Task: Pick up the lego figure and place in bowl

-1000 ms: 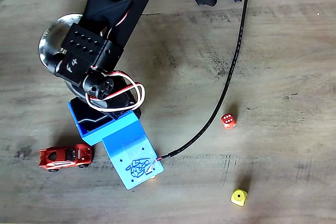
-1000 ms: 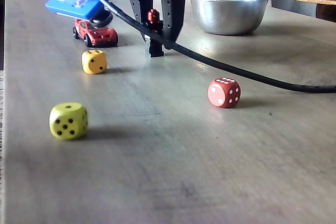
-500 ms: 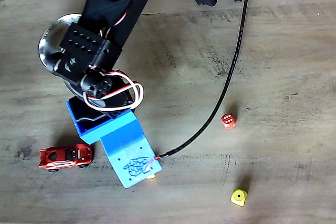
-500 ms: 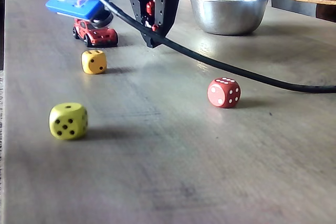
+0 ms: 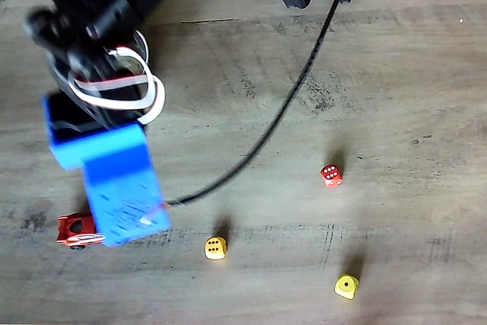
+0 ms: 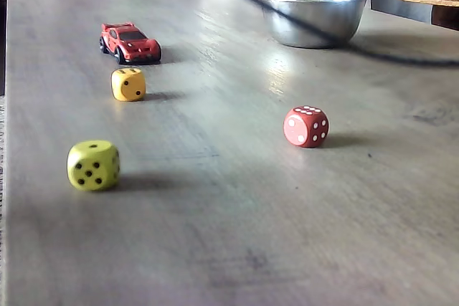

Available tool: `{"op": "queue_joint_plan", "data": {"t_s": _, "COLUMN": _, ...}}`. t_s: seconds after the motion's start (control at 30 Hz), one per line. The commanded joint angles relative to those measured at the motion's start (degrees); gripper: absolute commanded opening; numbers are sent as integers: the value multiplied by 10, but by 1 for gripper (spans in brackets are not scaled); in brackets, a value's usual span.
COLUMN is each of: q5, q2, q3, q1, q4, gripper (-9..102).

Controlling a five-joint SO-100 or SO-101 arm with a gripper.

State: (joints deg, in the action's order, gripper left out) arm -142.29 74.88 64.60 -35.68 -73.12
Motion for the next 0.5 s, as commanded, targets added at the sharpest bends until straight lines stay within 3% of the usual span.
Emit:
{"op": "queue_joint_plan", "data": {"t_s": 0.0, "q5": 3, "q2": 63, "q3": -19, "q1": -41, "q4": 1, "gripper": -1}}
{"op": "queue_joint_plan", "data": {"t_s": 0.47, "q5": -4, "q2": 73, "q3": -17, "q1": -219, "q4": -1, "gripper": -1}}
